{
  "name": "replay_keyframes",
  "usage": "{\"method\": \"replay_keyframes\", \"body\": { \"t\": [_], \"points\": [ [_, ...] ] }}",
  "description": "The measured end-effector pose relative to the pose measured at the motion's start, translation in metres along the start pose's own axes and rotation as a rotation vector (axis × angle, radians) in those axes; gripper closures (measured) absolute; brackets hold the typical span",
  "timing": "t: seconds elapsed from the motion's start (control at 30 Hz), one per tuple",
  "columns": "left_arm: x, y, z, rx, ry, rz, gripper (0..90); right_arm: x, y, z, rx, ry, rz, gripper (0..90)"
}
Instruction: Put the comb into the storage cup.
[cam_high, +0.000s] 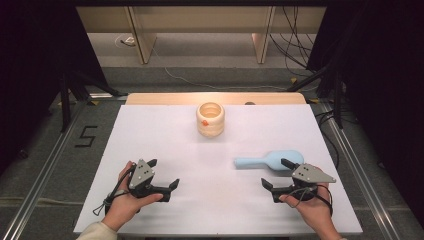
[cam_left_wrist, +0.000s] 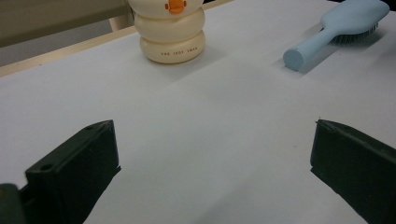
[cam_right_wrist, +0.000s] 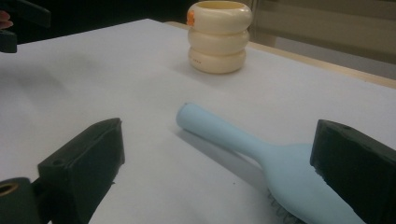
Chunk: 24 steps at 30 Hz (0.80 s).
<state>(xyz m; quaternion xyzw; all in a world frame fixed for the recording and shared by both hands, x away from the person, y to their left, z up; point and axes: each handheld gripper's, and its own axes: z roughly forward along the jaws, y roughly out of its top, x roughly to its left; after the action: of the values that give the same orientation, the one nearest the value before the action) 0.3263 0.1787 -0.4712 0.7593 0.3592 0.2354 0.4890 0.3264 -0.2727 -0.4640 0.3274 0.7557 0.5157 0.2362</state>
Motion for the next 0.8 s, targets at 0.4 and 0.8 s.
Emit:
{"method": "replay_keyframes", "body": {
  "t": [0.4, 0.8],
  "points": [
    [-0.001, -0.001, 0.002, 0.003, -0.006, -0.004, 1.3, -0.002, 0.011, 0.009, -0.016, -0.018, -0.009, 21.2],
    [-0.001, -0.001, 0.003, 0.007, -0.006, -0.008, 2.0, -0.012, 0.040, 0.070, 0.193, 0.048, -0.036, 80.9]
  ]
}}
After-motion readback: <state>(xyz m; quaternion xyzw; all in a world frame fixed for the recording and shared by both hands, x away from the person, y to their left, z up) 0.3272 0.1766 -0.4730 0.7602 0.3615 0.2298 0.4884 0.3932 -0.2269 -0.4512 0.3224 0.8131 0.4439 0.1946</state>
